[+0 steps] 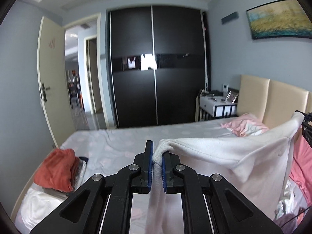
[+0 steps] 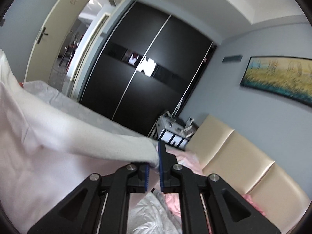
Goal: Fold clothes
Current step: 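Grasp the sweater with the right tool and lift it high with both tools, then lay the lifted sweater flat onto the bed with both tools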
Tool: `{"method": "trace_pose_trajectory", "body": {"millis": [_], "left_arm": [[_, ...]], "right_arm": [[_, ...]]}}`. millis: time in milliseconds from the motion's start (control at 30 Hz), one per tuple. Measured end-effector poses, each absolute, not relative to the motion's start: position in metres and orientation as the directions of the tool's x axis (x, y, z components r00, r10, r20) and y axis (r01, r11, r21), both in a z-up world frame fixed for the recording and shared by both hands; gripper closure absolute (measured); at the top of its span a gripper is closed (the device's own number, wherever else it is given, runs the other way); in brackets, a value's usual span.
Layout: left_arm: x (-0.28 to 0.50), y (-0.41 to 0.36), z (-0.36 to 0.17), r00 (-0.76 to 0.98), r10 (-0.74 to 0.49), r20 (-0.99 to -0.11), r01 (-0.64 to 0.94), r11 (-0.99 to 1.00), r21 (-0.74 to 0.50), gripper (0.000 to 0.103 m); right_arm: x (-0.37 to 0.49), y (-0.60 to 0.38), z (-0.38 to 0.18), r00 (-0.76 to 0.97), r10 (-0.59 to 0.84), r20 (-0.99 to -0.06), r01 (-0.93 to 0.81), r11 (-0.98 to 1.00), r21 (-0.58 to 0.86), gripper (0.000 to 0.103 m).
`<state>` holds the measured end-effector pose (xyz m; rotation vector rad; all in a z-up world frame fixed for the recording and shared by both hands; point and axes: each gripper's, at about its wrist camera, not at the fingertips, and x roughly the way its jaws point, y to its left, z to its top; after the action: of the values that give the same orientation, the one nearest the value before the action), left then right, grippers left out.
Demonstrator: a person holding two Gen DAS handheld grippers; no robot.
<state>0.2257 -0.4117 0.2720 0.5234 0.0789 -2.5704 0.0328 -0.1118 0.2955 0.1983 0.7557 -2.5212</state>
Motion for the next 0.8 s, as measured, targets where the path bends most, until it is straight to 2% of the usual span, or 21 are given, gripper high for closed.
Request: {"method": "trace_pose_trajectory", "body": {"millis": [167, 333, 567, 800], "left_arm": [[0.132, -0.470, 0.221, -0.705, -0.500, -0.504, 0.531, -0.842, 0.092, 0.095], [0.044, -0.520, 0.148, -0.596, -0.509, -0.622, 0.549, -0.823, 0.147, 0.095], [-0.058, -0.592, 0.019, -0.440, -0.437, -0.784, 0.538, -0.828, 0.159, 0.095], [-0.113, -0.632, -0.089, -0.345, -0.344, -0.873, 0.503, -0.853, 0.137, 0.095]], "right_arm": [[-0.053, -0.183, 0.238, -0.831, -0.374, -0.413, 0.548, -0.682, -0.485, 0.096], [-0.135, -0.256, 0.159, -0.783, -0.301, -0.544, 0.587, -0.646, -0.488, 0.096], [-0.230, -0.338, 0.027, -0.686, -0.210, -0.696, 0.652, -0.602, -0.461, 0.096], [-0.293, -0.377, -0.085, -0.522, -0.190, -0.832, 0.740, -0.586, -0.331, 0.096]]}}
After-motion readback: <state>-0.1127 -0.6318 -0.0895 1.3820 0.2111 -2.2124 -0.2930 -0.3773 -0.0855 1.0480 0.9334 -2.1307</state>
